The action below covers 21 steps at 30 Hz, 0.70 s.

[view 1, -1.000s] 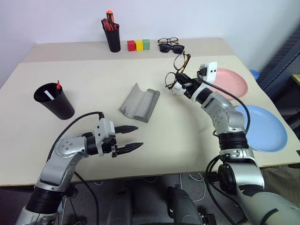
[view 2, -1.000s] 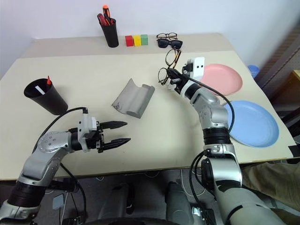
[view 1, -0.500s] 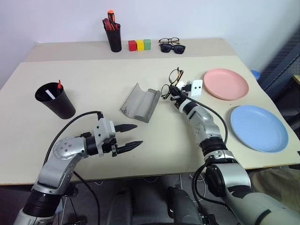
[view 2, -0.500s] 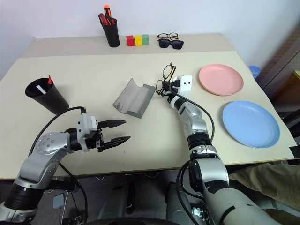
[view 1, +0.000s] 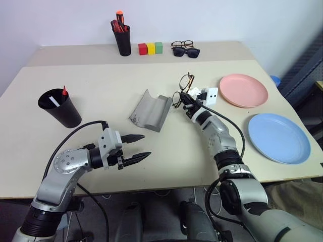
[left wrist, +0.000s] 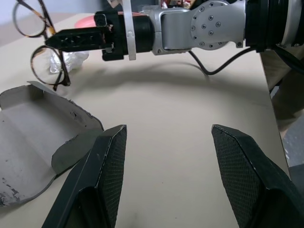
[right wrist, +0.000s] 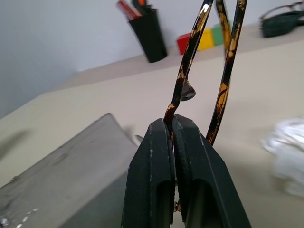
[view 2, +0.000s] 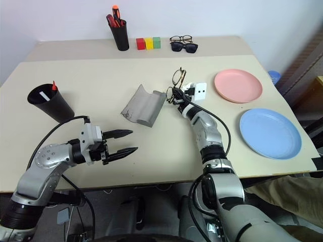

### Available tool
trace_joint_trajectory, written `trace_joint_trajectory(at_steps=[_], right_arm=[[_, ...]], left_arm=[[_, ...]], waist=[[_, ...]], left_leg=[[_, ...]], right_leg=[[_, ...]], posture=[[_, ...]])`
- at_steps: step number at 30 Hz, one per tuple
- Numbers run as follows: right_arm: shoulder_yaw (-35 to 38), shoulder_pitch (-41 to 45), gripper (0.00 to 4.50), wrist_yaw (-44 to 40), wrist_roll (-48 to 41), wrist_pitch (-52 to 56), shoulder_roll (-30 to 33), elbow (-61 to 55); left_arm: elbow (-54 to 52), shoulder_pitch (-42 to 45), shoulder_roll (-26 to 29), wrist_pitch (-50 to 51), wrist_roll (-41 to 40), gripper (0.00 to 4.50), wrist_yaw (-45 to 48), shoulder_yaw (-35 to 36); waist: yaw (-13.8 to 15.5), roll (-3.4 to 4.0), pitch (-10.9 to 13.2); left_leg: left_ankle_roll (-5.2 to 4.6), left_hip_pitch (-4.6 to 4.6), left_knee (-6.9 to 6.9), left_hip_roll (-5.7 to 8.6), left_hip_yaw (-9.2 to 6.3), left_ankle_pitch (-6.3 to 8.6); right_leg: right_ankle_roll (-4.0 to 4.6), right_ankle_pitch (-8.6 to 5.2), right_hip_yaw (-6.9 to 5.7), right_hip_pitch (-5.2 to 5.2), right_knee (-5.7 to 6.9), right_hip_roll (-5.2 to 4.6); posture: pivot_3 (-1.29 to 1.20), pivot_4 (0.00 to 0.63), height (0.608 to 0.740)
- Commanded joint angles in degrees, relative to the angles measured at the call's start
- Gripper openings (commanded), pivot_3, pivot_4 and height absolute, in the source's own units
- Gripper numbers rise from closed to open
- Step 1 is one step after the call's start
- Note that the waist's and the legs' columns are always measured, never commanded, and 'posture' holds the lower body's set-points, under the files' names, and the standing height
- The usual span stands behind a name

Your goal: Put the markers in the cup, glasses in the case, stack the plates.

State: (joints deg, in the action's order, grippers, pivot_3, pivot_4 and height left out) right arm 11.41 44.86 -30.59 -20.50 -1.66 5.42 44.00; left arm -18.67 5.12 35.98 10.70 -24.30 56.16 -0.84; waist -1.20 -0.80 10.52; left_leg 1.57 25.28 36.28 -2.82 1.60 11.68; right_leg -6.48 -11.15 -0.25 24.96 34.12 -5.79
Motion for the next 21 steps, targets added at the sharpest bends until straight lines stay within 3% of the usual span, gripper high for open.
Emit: trace_joint_trajectory(at_steps=[1, 14, 17, 21], right_arm=[[2.0, 1.4, 0.04, 2.1, -0.5, -3.5, 0.0, -1.0], [2.3, 4.9, 0.04, -0.6, 0.1, -7.5, -2.5, 8.0], [0.1, 1.6, 0.04, -6.0, -0.5, -2.6, -0.7, 1.6], [-0.8, -5.3, 0.04, -12.2, -5.9, 13.9, 7.6, -17.8]], left_arm=[[-1.0, 0.3, 0.1, -0.9, -0.4, 2.88, 0.1, 0.8], [-2.9, -0.8, 1.1, 0.0, -0.7, 2.88, -0.6, 1.9], [-3.9, -1.5, 1.4, 0.5, -1.2, 2.88, -1.0, 2.5], [-4.3, -2.6, 1.7, 0.7, -1.5, 2.88, -1.0, 3.1]], waist=[[0.0, 0.00, 0.0], [-0.2, 0.00, 0.0], [0.0, 0.00, 0.0], [0.8, 0.09, 0.1]], left_leg=[[0.01, -0.01, -0.01, 0.00, 0.00, 0.00], [0.05, -0.04, -0.06, 0.00, 0.00, -0.03], [0.06, -0.03, -0.06, 0.00, -0.01, -0.04], [0.07, 0.01, -0.03, -0.01, -0.02, -0.05]], right_leg=[[0.00, 0.00, 0.00, 0.00, 0.00, 0.00], [0.00, 0.00, 0.00, 0.00, 0.02, 0.01], [0.00, 0.00, 0.00, 0.00, 0.02, 0.01], [0.01, -0.01, 0.01, -0.03, 0.00, 0.00]], posture=[[0.00, 0.150, 0.740], [0.00, 0.150, 0.740], [0.00, 0.150, 0.740], [0.00, 0.150, 0.740]])
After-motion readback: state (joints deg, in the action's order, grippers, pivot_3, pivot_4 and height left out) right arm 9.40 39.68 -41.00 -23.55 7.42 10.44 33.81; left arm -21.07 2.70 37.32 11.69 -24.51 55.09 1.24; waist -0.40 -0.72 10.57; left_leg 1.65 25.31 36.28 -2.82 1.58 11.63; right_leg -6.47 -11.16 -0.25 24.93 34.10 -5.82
